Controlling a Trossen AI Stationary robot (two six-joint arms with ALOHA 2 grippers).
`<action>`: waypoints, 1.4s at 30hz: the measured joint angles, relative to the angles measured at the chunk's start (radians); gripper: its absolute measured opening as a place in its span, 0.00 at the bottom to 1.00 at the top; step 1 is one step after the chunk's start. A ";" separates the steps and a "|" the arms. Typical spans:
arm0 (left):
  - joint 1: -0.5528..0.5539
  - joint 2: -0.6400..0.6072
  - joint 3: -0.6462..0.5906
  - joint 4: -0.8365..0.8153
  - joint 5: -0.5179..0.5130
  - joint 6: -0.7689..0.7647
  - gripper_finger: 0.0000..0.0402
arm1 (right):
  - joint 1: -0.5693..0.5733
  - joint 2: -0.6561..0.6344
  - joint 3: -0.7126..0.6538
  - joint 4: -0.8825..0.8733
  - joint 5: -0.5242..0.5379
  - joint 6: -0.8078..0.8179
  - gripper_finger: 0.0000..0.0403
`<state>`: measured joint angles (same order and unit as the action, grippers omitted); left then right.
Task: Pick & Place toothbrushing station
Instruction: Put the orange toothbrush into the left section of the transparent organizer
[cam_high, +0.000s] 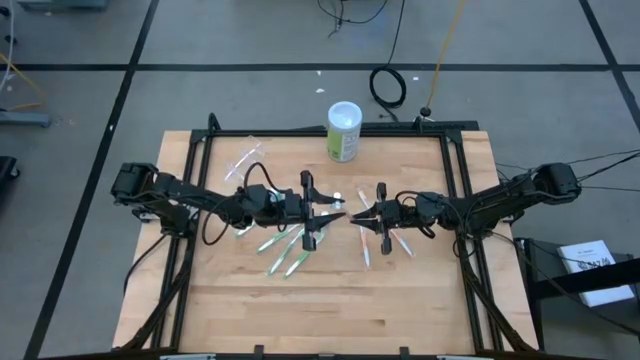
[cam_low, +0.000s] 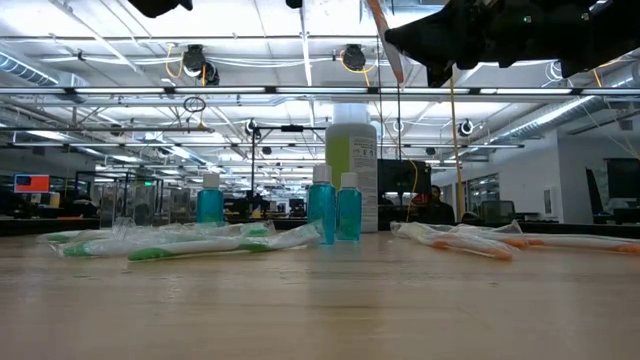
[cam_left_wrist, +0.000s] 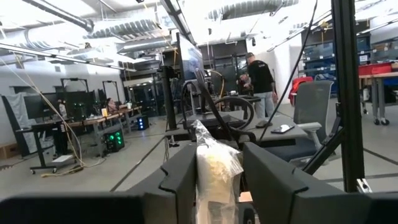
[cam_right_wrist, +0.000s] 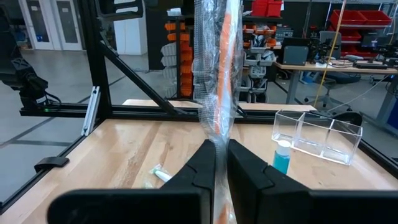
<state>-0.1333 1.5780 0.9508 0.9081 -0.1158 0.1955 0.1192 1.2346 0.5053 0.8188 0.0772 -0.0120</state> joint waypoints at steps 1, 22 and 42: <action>0.000 0.000 0.000 0.000 0.000 0.000 0.31 | 0.000 0.000 0.000 0.000 0.000 0.000 0.04; 0.000 -0.005 -0.001 -0.002 0.001 -0.018 0.09 | 0.000 0.000 0.000 -0.016 0.000 0.008 0.25; -0.074 -0.360 -0.007 -0.479 -0.344 -0.040 0.06 | -0.002 -0.286 0.000 -0.371 0.133 0.044 0.69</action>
<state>-0.2072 1.2185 0.9440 0.4291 -0.4594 0.1552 0.1173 0.9484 0.5049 0.4479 0.2098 0.0321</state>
